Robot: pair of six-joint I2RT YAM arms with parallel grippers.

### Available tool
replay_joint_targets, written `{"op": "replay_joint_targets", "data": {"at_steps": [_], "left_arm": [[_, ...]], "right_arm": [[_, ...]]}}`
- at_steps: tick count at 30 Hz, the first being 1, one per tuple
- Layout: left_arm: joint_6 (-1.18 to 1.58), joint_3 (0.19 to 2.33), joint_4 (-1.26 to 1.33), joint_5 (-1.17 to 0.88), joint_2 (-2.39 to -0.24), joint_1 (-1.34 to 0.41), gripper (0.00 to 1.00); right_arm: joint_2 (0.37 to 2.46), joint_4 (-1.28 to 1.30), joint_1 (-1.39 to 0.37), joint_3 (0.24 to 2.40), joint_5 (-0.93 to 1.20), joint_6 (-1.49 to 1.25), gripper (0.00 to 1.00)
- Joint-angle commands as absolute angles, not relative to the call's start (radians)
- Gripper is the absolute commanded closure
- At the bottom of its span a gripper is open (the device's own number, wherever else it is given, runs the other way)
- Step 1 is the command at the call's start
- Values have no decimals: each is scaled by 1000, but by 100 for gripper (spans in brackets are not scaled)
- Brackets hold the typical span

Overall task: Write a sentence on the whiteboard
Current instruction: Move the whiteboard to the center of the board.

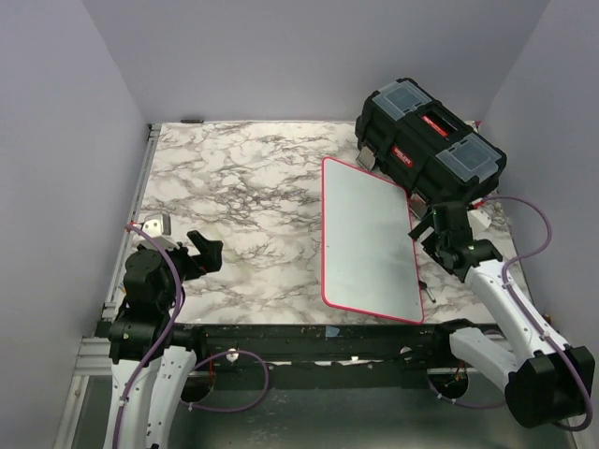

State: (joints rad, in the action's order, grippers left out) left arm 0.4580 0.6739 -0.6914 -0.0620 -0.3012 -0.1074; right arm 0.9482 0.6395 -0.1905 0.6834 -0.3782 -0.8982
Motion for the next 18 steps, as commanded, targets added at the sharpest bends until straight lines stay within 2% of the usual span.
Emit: {"op": "replay_joint_targets", "data": {"at_steps": [1,5,8,18], "left_arm": [[466,671,-711,-64,-291,-114,2],[466,670,-712,-64,-289,-114,2],[465,670,-712,-64,-288,-114,2],[465,670,-712,-63,-282,-114,2]], "right_arm": [[995,664,-188,655,-401,-925,2],[1052,645,-189,649,-380,-905,14],[1100,627,-189,645,-361,-901,28],[1123,558,-188,608,-316,-876,53]]}}
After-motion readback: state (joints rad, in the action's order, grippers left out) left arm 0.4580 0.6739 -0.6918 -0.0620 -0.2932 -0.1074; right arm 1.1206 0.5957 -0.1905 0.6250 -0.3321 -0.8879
